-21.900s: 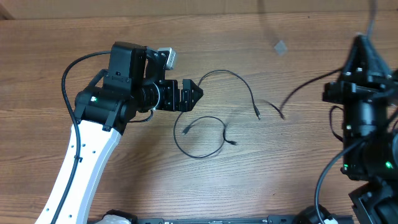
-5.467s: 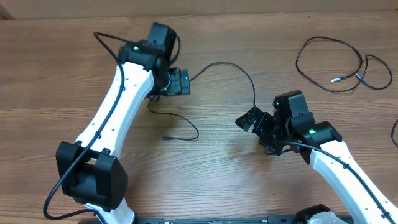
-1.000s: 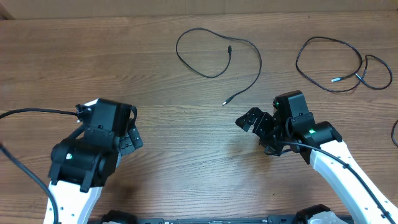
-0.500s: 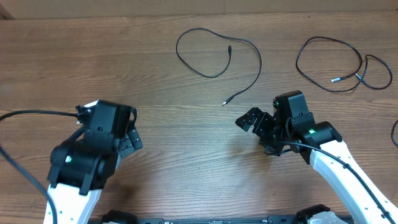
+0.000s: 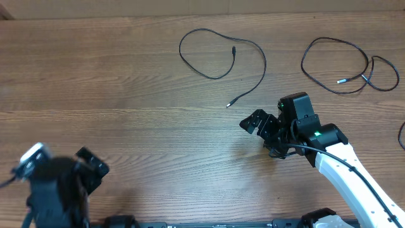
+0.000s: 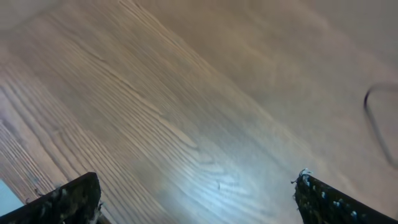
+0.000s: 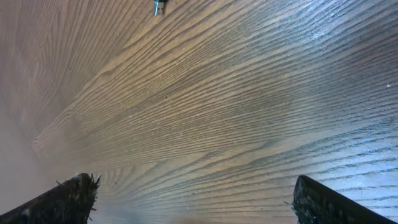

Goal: Untangle cables

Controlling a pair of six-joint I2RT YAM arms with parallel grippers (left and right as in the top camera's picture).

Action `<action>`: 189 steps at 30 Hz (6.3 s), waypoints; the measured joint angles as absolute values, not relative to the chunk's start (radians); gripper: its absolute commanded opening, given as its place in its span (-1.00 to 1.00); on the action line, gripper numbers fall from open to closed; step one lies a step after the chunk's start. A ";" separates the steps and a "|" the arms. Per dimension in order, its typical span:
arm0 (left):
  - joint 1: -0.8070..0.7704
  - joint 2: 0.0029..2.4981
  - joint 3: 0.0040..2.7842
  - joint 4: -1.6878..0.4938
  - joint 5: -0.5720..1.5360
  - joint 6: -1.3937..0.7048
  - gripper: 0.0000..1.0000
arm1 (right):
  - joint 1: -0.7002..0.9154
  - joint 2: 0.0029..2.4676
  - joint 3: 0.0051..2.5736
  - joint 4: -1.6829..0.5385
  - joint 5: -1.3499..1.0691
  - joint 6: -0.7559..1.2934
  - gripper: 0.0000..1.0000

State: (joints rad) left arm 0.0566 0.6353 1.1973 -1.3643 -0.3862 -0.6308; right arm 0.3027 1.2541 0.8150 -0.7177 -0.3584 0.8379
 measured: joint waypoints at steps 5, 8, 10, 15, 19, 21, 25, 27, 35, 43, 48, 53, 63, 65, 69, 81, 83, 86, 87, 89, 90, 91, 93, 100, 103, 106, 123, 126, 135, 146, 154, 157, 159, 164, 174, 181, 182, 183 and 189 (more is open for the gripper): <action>0.125 0.529 1.197 -1.365 -0.386 -0.631 0.99 | 0.303 1.254 0.815 -0.717 -0.358 0.838 1.00; 0.142 0.478 1.197 -1.365 -0.386 -0.634 0.99 | 0.303 1.237 0.815 -0.718 -0.358 0.838 1.00; 0.145 0.457 1.197 -1.368 -0.386 -0.634 0.99 | 0.302 1.207 0.815 -0.718 -0.358 0.838 1.00; 0.145 0.444 1.197 -1.406 -0.386 -0.638 0.99 | 0.263 1.089 0.815 -0.718 -0.359 0.837 1.00; 0.145 0.444 1.197 -1.422 -0.386 -0.637 0.99 | 0.168 1.005 0.815 -0.718 -0.358 0.837 1.00; 0.145 0.444 1.197 -1.422 -0.386 -0.638 0.99 | 0.128 0.971 0.815 -0.718 -0.358 0.838 1.00; 0.145 0.444 1.197 -1.433 -0.386 -0.638 0.99 | 0.085 0.900 0.815 -0.718 -0.355 0.838 1.00; 0.145 0.444 1.197 -1.439 -0.386 -0.638 0.99 | 0.074 0.853 0.815 -0.718 -0.355 0.838 1.00; 0.145 0.444 1.197 -1.441 -0.386 -0.638 0.99 | 0.001 0.657 0.815 -0.717 -0.355 0.838 1.00; 0.145 0.444 1.197 -1.441 -0.386 -0.638 0.99 | -0.012 0.542 0.815 -0.719 -0.355 0.838 1.00; 0.145 0.444 1.197 -1.441 -0.386 -0.638 0.99 | -0.013 0.472 0.815 -0.718 -0.354 0.838 0.99; 0.145 0.444 1.197 -1.443 -0.386 -0.638 0.99 | -0.026 0.380 0.815 -0.714 -0.301 0.838 1.00; 0.145 0.444 1.197 -1.443 -0.386 -0.638 0.99 | -0.025 0.271 0.815 -0.757 -0.192 0.838 1.00; 0.145 0.444 1.197 -1.443 -0.386 -0.638 0.99 | -0.025 0.270 0.815 -0.778 -0.186 0.838 1.00; 0.145 0.444 1.197 -1.443 -0.386 -0.638 0.99 | -0.025 0.233 0.815 -0.785 -0.149 0.838 1.00; 0.145 0.444 1.197 -1.443 -0.386 -0.638 0.99 | 0.015 0.100 0.809 -0.730 0.028 0.838 1.00; 0.145 0.444 1.197 -1.443 -0.386 -0.638 0.99 | 0.015 0.091 0.785 -0.672 0.052 0.838 1.00; 0.145 0.444 1.197 -1.443 -0.386 -0.638 0.99 | 0.016 0.046 0.707 -0.565 0.079 0.838 1.00; 0.145 0.444 1.197 -1.443 -0.386 -0.638 0.99 | 0.015 0.027 0.670 -0.523 0.086 0.838 0.99; 0.145 0.444 1.197 -1.443 -0.386 -0.638 0.99 | 0.015 0.011 0.611 -0.454 0.094 0.838 1.00; 0.145 0.444 1.197 -1.443 -0.386 -0.638 0.99 | 0.015 0.010 0.585 -0.422 0.095 0.838 1.00; 0.145 0.444 1.197 -1.443 -0.386 -0.638 0.99 | 0.016 0.011 0.548 -0.381 0.098 0.838 1.00; 0.145 0.444 1.197 -1.443 -0.386 -0.638 0.99 | 0.016 0.011 0.482 -0.310 0.102 0.838 1.00; 0.145 0.444 1.197 -1.443 -0.386 -0.638 0.99 | 0.015 0.011 0.269 -0.133 0.146 0.838 1.00; 0.145 0.444 1.197 -1.443 -0.386 -0.638 0.99 | 0.015 0.011 0.191 -0.089 0.165 0.838 1.00; 0.145 0.444 1.197 -1.443 -0.386 -0.638 0.99 | 0.015 0.011 0.148 -0.051 0.188 0.838 1.00; 0.145 0.444 1.197 -1.443 -0.386 -0.638 0.99 | 0.015 0.011 0.019 -0.031 0.277 0.838 1.00; 0.145 0.444 1.197 -1.443 -0.386 -0.638 0.99 | 0.014 0.011 0.019 -0.056 0.281 0.838 1.00; 0.145 0.444 1.197 -1.443 -0.386 -0.638 0.99 | 0.000 0.011 0.019 -0.057 0.281 0.838 1.00; 0.145 0.444 1.197 -1.443 -0.386 -0.638 0.99 | 0.000 0.011 0.019 -0.065 0.254 0.692 1.00; 0.145 0.444 1.197 -1.443 -0.386 -0.638 0.99 | 0.000 0.011 0.019 -0.087 0.097 0.324 1.00; 0.145 0.444 1.197 -1.443 -0.386 -0.638 0.99 | 0.000 0.011 0.019 -0.091 0.067 0.238 1.00; 0.145 0.444 1.197 -1.443 -0.386 -0.638 0.99 | 0.000 0.011 0.019 -0.091 0.053 0.204 1.00; 0.145 0.444 1.197 -1.443 -0.386 -0.638 0.99 | -0.004 0.011 0.019 -0.091 0.033 0.163 1.00; 0.145 0.444 1.197 -1.443 -0.386 -0.638 0.99 | -0.025 0.011 0.019 -0.090 0.015 0.153 1.00; 0.145 0.444 1.197 -1.443 -0.386 -0.638 0.99 | -0.025 0.011 0.019 -0.089 0.014 0.153 0.99; 0.145 0.444 1.197 -1.443 -0.386 -0.638 0.99 | -0.025 0.011 0.019 -0.090 0.015 0.152 1.00; 0.145 0.444 1.197 -1.443 -0.386 -0.638 0.99 | -0.025 0.011 0.019 -0.090 0.014 0.152 1.00; 0.145 0.444 1.197 -1.443 -0.386 -0.638 0.99 | -0.025 0.011 0.019 -0.090 0.014 0.152 0.99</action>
